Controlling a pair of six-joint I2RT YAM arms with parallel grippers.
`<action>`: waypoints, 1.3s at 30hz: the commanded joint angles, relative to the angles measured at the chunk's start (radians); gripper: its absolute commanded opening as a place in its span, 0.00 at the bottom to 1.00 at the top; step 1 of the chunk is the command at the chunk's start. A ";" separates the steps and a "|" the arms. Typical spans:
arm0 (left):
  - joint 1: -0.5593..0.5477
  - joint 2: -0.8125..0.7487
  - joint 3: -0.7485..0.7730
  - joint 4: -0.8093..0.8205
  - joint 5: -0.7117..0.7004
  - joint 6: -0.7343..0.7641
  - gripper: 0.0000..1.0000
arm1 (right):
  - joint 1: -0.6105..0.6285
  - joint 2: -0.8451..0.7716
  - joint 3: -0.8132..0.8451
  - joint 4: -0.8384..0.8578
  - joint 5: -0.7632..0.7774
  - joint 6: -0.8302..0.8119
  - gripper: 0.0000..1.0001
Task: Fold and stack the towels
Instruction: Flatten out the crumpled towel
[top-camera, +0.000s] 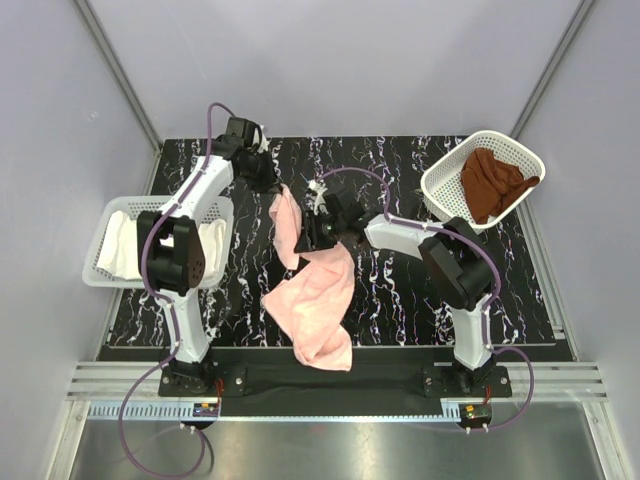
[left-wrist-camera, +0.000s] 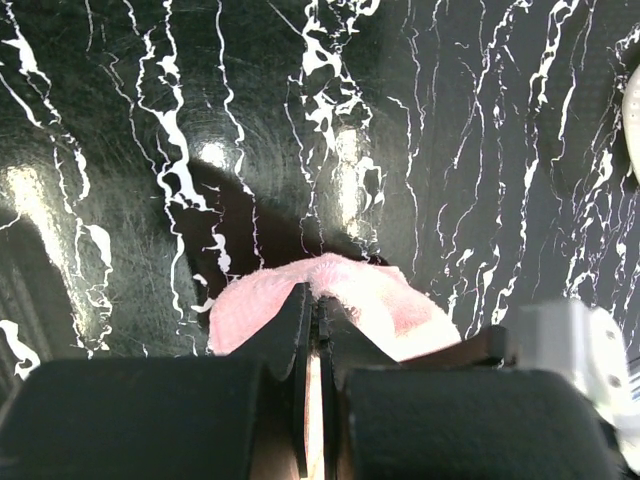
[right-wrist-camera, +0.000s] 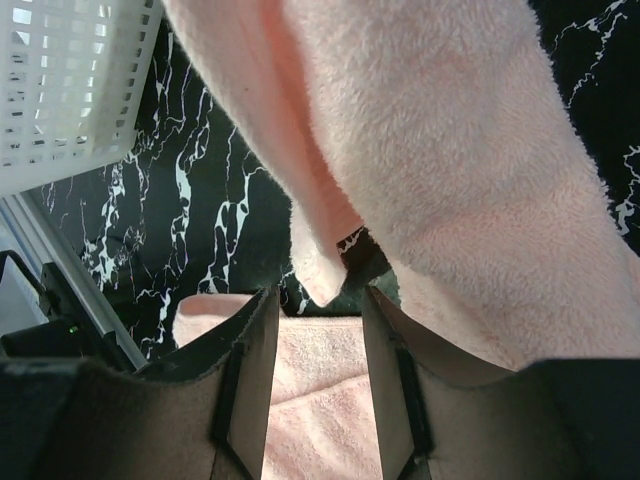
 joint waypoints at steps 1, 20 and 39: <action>0.005 0.010 0.006 0.038 0.031 0.018 0.00 | 0.020 0.002 0.002 0.120 0.000 0.039 0.46; 0.005 0.019 -0.017 0.048 0.000 0.024 0.00 | 0.089 0.019 -0.112 0.148 0.252 0.191 0.46; 0.009 0.005 -0.050 0.065 -0.015 0.023 0.00 | 0.106 0.092 -0.141 0.318 0.137 0.288 0.38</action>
